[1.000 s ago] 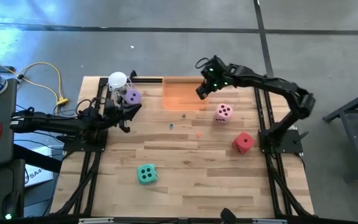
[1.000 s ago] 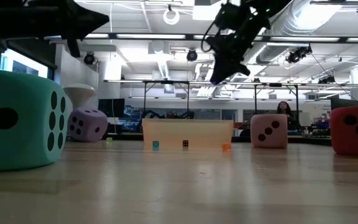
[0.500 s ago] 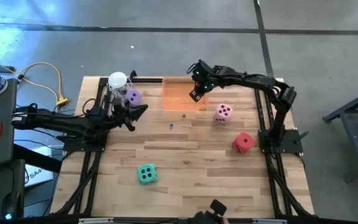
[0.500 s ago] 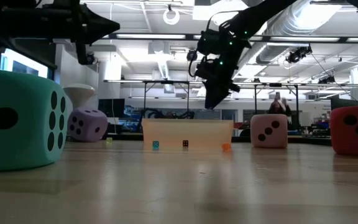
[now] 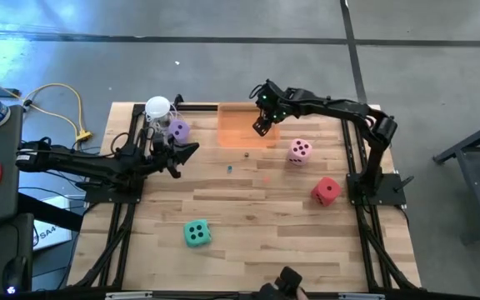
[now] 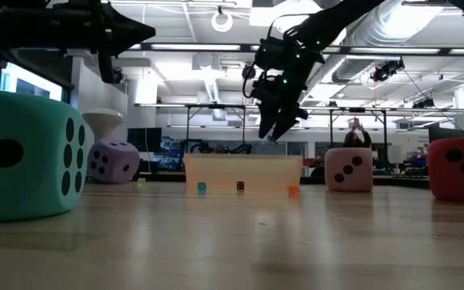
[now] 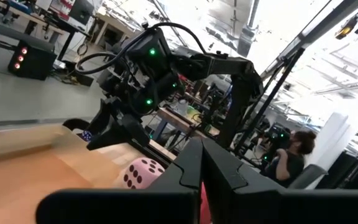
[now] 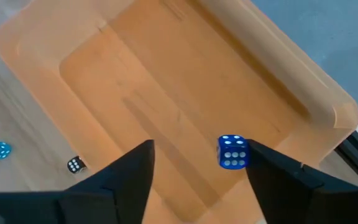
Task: Pick & Place Dice
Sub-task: Put the small dark blue dice into the orange bin
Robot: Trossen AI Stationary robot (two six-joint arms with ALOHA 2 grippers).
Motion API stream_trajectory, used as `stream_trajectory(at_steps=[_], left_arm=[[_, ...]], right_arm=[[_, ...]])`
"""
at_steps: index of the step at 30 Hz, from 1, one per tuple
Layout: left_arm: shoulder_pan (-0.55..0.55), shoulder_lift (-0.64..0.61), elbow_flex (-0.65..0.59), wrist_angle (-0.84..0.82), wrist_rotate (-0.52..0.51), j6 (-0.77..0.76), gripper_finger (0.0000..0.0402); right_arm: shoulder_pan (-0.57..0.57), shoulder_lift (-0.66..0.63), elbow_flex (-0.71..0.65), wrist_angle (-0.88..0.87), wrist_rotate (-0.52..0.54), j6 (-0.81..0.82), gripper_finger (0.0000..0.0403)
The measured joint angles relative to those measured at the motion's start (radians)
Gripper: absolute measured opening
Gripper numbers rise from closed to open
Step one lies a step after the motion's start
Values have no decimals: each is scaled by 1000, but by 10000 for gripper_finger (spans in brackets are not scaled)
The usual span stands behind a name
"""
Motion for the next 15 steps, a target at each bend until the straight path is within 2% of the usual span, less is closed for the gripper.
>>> stream_trajectory(at_steps=[5, 9, 15], left_arm=[[0, 0, 0, -1, 0, 0, 0], [0, 0, 0, -1, 0, 0, 0], [0, 1, 0, -3, 0, 0, 0]], right_arm=[[0, 0, 0, 6, -11, 47, 260], [-11, 0, 0, 35, -87, 186, 259], [-28, 0, 0, 38, -228, 282, 258]])
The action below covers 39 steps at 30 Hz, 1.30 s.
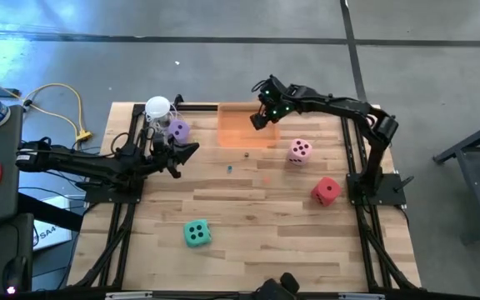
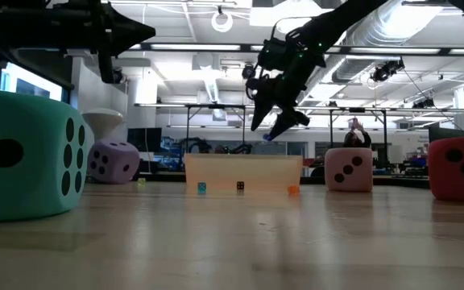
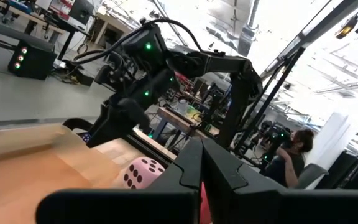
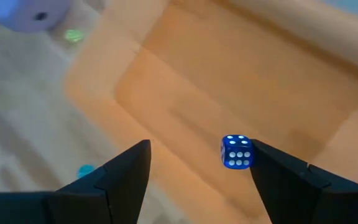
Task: Pick & Place Dice
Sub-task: Put the small dark blue dice into the orange bin
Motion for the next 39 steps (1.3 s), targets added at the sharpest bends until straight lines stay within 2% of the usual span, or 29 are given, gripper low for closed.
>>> stream_trajectory(at_steps=[3, 8, 13, 15, 19, 24, 30, 33, 36, 39], left_arm=[[0, 18, 0, -2, 0, 0, 0], [8, 95, 61, -5, 4, 45, 0], [113, 221, 183, -49, 139, 188, 0], [177, 266, 207, -58, 175, 167, 0], [297, 343, 217, -74, 210, 20, 0], [394, 465, 244, -51, 361, -8, 0], [401, 672, 413, -1, 385, 18, 0], [400, 754, 495, -4, 436, 64, 0], [396, 787, 542, -4, 445, 132, 0], [386, 790, 558, 0, 409, 226, 0]], right_arm=[[3, 0, 0, 22, -62, 9, 258], [21, 0, 0, 44, -64, 11, 258], [32, 0, 0, 92, -163, 73, 258], [32, 0, 0, 125, -217, 152, 258], [31, -23, 0, 172, -292, 218, 258], [47, -75, 1, 246, -285, 227, 258], [45, -94, 2, 313, -230, 279, 258], [34, -93, 1, 312, -201, 300, 258], [31, -93, 1, 306, -191, 307, 258], [31, -93, 1, 278, -190, 334, 258]])
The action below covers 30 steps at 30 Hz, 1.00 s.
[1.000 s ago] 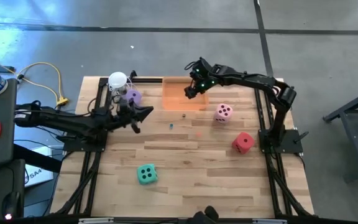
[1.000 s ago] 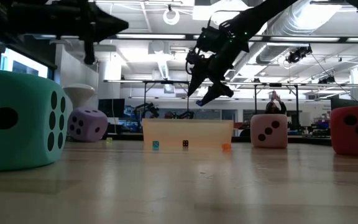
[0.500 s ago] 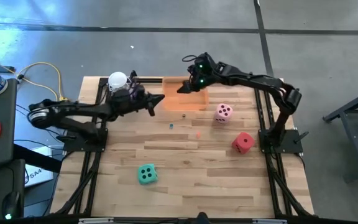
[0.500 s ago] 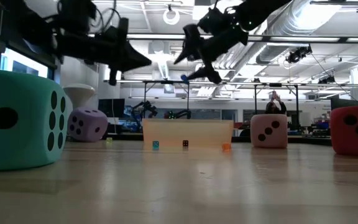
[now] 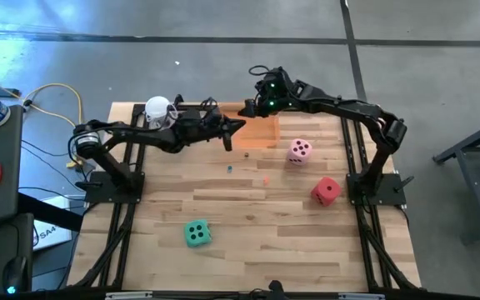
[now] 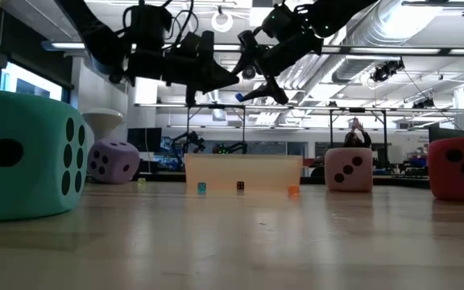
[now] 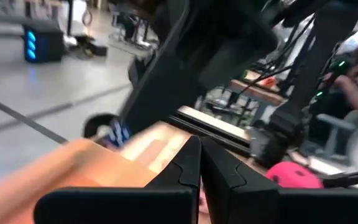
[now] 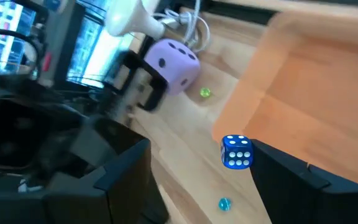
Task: Pick & Place Dice
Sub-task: Put the small dark blue dice into the orange bin
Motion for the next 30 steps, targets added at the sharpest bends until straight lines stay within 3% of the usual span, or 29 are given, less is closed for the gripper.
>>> stream_trajectory(at_steps=[14, 22, 30], left_arm=[[-18, 49, 3, 14, -38, 213, 0], [-99, 77, 63, 31, -179, 584, 0], [-113, 162, 129, 11, -315, 585, 0]], right_arm=[[27, 1, 0, -11, 31, 94, 258], [24, 2, -1, -11, 61, 120, 258], [24, 2, -1, -28, 71, 122, 258]])
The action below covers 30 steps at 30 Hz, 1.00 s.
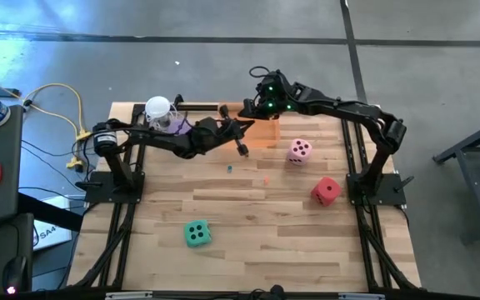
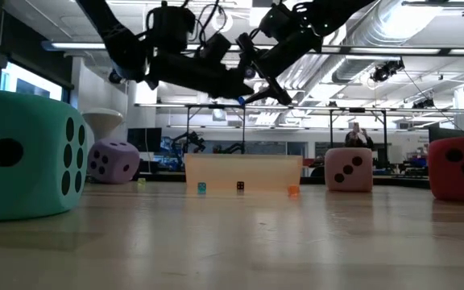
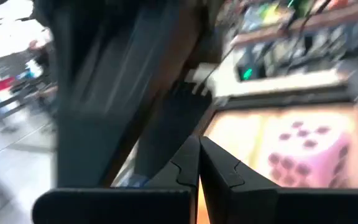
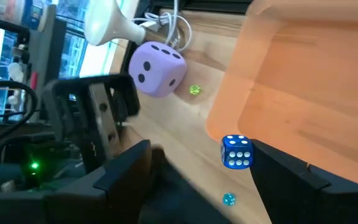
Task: Pick & Place Dice
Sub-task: Put the small dark blue dice into the orange bin, then put the large pink dice into the orange bin
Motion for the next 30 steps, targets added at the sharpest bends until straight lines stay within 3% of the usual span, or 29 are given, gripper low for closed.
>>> stream_trajectory(at_steps=[24, 30], left_arm=[[59, 7, 5, -90, -35, -5, 0], [55, -24, 4, -78, -13, -186, 0]], right_arm=[[10, 1, 0, -68, -10, -27, 258], [-6, -22, 0, -82, 54, -101, 258]])
